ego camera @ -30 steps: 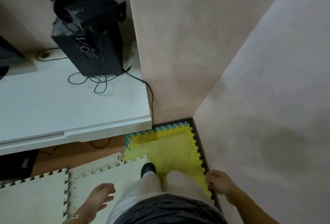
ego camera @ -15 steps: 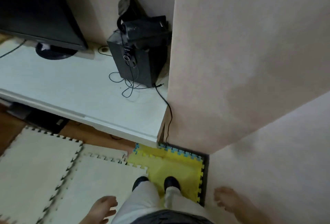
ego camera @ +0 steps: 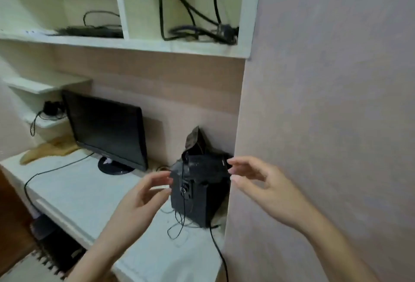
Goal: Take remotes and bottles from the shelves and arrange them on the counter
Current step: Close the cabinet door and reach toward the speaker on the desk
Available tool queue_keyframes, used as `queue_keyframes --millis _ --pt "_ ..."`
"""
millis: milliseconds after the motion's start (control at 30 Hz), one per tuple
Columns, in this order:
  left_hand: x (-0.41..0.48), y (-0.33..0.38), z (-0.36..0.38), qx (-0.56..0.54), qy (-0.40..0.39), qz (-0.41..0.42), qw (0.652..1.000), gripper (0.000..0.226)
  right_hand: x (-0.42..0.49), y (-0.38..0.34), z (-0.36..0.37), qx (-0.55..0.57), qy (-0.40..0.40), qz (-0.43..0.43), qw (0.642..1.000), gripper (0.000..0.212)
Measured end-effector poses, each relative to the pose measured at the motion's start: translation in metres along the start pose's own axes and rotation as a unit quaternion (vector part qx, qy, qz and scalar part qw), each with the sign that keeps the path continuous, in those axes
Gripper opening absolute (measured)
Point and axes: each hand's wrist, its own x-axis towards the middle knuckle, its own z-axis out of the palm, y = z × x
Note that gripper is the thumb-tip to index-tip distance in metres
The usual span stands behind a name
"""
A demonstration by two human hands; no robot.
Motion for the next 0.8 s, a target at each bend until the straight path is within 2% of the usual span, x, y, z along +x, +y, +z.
queue_keyframes --millis 100,200,333,467,567,667,800 --pt "0.032 0.086 -0.016 -0.033 0.037 0.173 0.984 0.031 0.034 -0.076 -0.041 -0.041 0.100 -0.166 0.980 0.018" --pt "0.056 0.164 -0.033 -0.064 0.073 0.307 0.947 0.033 0.062 -0.140 -0.073 -0.081 0.177 -0.279 0.941 0.022" --pt "0.079 0.246 -0.049 -0.067 0.105 0.417 0.900 0.039 0.090 -0.207 -0.104 -0.112 0.275 -0.387 0.873 0.029" --pt "0.094 0.316 -0.061 -0.085 0.101 0.490 0.862 0.050 0.115 -0.263 -0.132 -0.104 0.354 -0.432 0.823 0.040" --pt "0.102 0.358 -0.073 -0.140 0.122 0.510 0.840 0.044 0.139 -0.300 -0.145 -0.117 0.348 -0.402 0.839 0.048" --pt "0.108 0.373 -0.085 -0.226 0.138 0.509 0.819 0.029 0.161 -0.326 -0.140 -0.097 0.291 -0.404 0.862 0.048" --pt "0.113 0.374 -0.102 -0.254 0.190 0.527 0.788 0.039 0.186 -0.344 -0.121 -0.107 0.277 -0.415 0.860 0.049"
